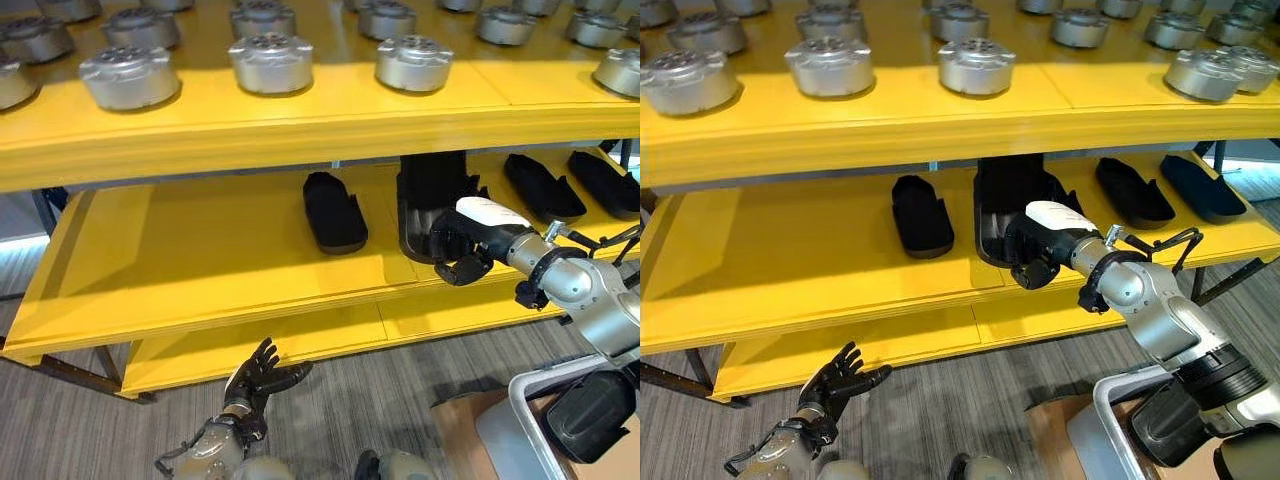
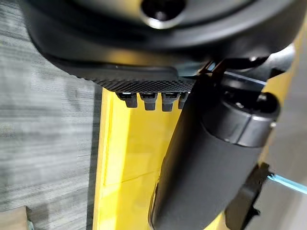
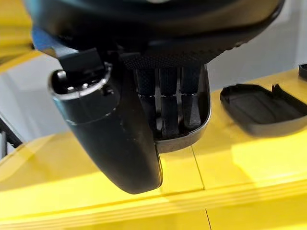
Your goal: Move parts from the plastic box to the shelf.
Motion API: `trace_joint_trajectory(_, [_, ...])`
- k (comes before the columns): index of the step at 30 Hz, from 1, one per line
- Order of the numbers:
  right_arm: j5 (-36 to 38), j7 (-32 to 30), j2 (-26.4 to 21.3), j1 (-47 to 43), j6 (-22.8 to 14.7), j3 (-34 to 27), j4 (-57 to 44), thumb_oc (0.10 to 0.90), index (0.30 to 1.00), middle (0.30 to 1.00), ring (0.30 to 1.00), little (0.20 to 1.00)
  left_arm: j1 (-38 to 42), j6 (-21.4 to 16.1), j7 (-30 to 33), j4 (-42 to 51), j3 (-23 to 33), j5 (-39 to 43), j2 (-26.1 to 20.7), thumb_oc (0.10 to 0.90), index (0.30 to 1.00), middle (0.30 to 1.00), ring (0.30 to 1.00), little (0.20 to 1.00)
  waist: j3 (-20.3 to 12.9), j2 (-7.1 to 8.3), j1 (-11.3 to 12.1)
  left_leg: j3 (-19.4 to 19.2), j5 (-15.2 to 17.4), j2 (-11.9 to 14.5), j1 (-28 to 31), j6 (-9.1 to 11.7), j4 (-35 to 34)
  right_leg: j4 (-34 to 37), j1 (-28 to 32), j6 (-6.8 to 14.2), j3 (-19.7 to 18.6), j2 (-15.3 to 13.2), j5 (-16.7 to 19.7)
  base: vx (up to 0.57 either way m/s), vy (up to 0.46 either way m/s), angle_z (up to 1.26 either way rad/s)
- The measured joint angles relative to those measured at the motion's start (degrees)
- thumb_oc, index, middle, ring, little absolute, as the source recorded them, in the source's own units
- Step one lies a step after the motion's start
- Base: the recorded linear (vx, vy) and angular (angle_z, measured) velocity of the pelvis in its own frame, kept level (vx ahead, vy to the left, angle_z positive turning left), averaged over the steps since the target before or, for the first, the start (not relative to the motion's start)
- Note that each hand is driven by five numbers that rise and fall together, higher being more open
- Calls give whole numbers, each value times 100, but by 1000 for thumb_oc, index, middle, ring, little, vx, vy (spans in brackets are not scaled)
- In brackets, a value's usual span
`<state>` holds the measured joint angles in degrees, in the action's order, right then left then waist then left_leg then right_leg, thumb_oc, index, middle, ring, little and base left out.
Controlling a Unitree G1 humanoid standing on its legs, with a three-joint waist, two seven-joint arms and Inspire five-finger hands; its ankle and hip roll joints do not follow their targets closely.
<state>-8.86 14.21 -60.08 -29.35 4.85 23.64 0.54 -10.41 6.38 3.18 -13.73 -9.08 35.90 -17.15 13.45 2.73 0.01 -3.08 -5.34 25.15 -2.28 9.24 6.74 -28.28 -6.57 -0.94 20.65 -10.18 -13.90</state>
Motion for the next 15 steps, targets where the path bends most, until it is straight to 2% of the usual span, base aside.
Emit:
trace_joint_trajectory(1, [-5,-3,-94,6,36,1,16,400,300,300,300,300,33,5,1,-5,-88,0,3,900,1000,1000,1000,1000,-13,-95,-88,-165,-64,18,-4,18,-193,-172,-87,2,12,-47,-90,31,303,26])
trace_joint_trajectory(2, [-19,-13,-177,15,75,0,39,400,300,300,300,300,19,2,-2,-25,-178,9,53,900,1000,1000,1000,1000,-63,-288,-45,-103,-119,34,111,30,-426,-413,-237,139,-50,-141,-104,53,281,8])
trace_joint_trajectory(3, [-50,-30,-172,25,80,-11,42,400,300,300,300,300,0,17,-9,-29,-224,30,45,900,1000,1000,1000,1000,-95,-396,-31,-67,-101,-8,170,-3,-482,-502,-306,228,-104,-186,-117,56,251,-3])
trace_joint_trajectory(4, [-70,-86,-162,113,80,-22,31,400,300,300,300,300,-27,38,-18,-30,-206,110,23,900,1000,1000,1000,1000,-122,-434,-88,-165,-32,-159,173,428,-531,-670,-381,478,-197,-340,-145,44,157,9])
trace_joint_trajectory(5, [-70,-116,-158,211,81,-25,26,400,300,300,300,300,-11,51,-7,-47,-191,128,-11,900,1000,1000,1000,1000,-125,-327,-86,-143,1,-298,116,420,-489,-668,-397,509,-227,-477,-139,65,209,31])
trace_joint_trajectory(6, [-68,-64,-168,407,75,-16,-3,400,300,300,300,300,18,55,1,-18,-100,160,-48,900,1000,1000,1000,1000,-144,-167,-22,-136,47,-598,92,310,-452,-554,-399,631,-319,-664,-61,53,195,40])
trace_joint_trajectory(7, [-68,-43,-173,513,33,-18,-35,400,300,300,300,300,-10,56,-3,22,-56,161,-125,900,1000,1000,1000,1000,-138,-137,37,-81,100,-790,-6,239,-320,-257,-277,796,-411,-789,104,78,300,39])
trace_joint_trajectory(11, [-69,-41,52,529,-22,-24,-48,400,300,300,300,300,-119,62,20,33,97,157,-306,900,1000,1000,1000,1000,-128,-166,326,-123,194,-1117,40,100,-205,211,15,1101,-458,-1030,407,71,206,10])
trace_joint_trajectory(15, [-81,-41,132,530,-39,-52,-61,400,300,300,300,300,-155,60,23,32,136,153,-370,900,1000,1000,1000,1000,-115,-136,409,-63,250,-1219,41,46,-159,501,249,1196,-326,-1074,527,100,135,12])
